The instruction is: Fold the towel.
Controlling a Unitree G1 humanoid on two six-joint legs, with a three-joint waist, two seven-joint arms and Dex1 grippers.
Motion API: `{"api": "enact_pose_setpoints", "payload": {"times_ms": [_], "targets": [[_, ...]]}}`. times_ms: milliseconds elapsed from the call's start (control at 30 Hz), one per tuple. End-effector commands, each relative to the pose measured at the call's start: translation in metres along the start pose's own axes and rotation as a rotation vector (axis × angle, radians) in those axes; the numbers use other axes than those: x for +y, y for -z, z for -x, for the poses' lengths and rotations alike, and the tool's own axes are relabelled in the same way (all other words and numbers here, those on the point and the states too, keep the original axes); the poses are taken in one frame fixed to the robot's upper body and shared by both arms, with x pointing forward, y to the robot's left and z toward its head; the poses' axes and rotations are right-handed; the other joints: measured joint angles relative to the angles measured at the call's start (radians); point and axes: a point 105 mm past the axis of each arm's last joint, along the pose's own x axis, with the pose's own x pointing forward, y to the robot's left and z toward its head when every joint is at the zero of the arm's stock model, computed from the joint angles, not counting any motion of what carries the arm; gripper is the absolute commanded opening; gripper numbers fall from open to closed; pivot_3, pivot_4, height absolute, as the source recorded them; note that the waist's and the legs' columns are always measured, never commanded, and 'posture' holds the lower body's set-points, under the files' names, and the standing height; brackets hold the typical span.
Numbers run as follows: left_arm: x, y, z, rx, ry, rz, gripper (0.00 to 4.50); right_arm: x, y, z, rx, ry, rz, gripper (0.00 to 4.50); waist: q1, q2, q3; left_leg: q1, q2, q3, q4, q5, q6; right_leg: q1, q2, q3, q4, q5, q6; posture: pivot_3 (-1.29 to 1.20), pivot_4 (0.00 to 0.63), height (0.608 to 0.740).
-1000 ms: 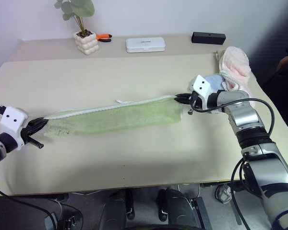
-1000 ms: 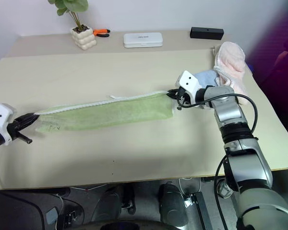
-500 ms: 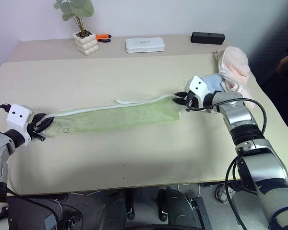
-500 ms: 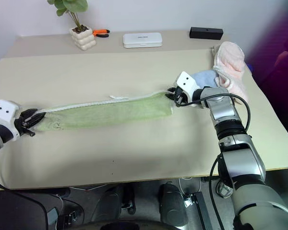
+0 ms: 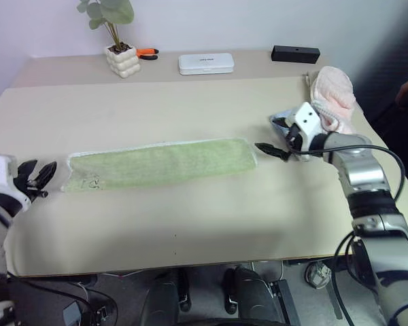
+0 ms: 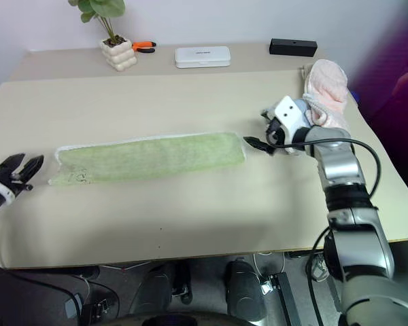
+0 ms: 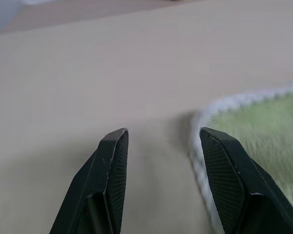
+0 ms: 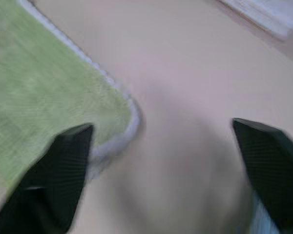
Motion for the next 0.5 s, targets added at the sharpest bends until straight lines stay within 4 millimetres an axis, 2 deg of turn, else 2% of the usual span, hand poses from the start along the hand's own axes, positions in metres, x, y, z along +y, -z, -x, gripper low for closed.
{"api": "enact_pose_setpoints", "payload": {"times_ms": [33,133,200,233,367,433,500], "targets": [[-0.024,-0.033,0.009,-0.109,0.086,-0.062,2.32,0.029,-0.019,0.017,-0.096,-0.071,-0.158,4.49,0.003,-0.001,0.000,0.001,0.000,-0.001,0.000,0.000,0.000,0.001,0.000,0.000,0.000,0.000,0.000,0.00,0.150,0.731],[-0.090,-0.038,0.013,-0.119,0.328,-0.147,2.32,0.057,-0.009,0.026,-0.087,-0.089,-0.368,4.49,0.006,-0.002,-0.001,0.001,-0.001,-0.003,0.000,-0.001,0.000,0.002,-0.001,0.000,0.000,0.000,-0.001,0.00,0.150,0.731],[-0.144,-0.036,0.022,-0.119,0.532,-0.208,2.32,0.072,0.004,0.029,-0.030,-0.074,-0.477,4.49,0.010,-0.001,-0.001,0.001,-0.001,-0.003,0.000,-0.001,0.000,0.002,-0.003,0.000,0.000,0.000,-0.001,0.00,0.150,0.731],[-0.163,-0.036,0.028,-0.129,0.606,-0.209,2.32,0.077,0.010,0.029,-0.002,-0.061,-0.520,4.49,0.010,-0.001,-0.002,0.001,-0.002,-0.003,0.000,-0.001,0.000,0.002,-0.003,0.000,0.000,0.000,-0.001,0.00,0.150,0.731],[-0.204,-0.043,0.036,-0.166,0.741,-0.129,2.32,0.086,0.021,0.025,0.053,0.000,-0.681,4.49,0.005,-0.001,-0.002,0.001,-0.001,-0.003,0.000,-0.001,0.000,0.001,-0.001,0.001,0.000,0.001,-0.002,0.00,0.150,0.731],[-0.215,-0.045,0.037,-0.174,0.779,-0.117,2.32,0.090,0.024,0.020,0.066,0.016,-0.740,4.49,0.003,-0.001,-0.002,0.001,0.000,-0.003,-0.001,-0.001,0.000,0.001,0.001,0.001,0.000,0.001,-0.002,0.00,0.150,0.731],[-0.219,-0.043,0.038,-0.165,0.793,-0.113,2.32,0.092,0.024,0.013,0.064,0.030,-0.805,4.49,0.001,-0.001,-0.002,0.001,0.000,-0.003,-0.001,-0.001,0.001,0.001,0.001,0.001,0.000,0.001,-0.002,0.00,0.150,0.731]]}}
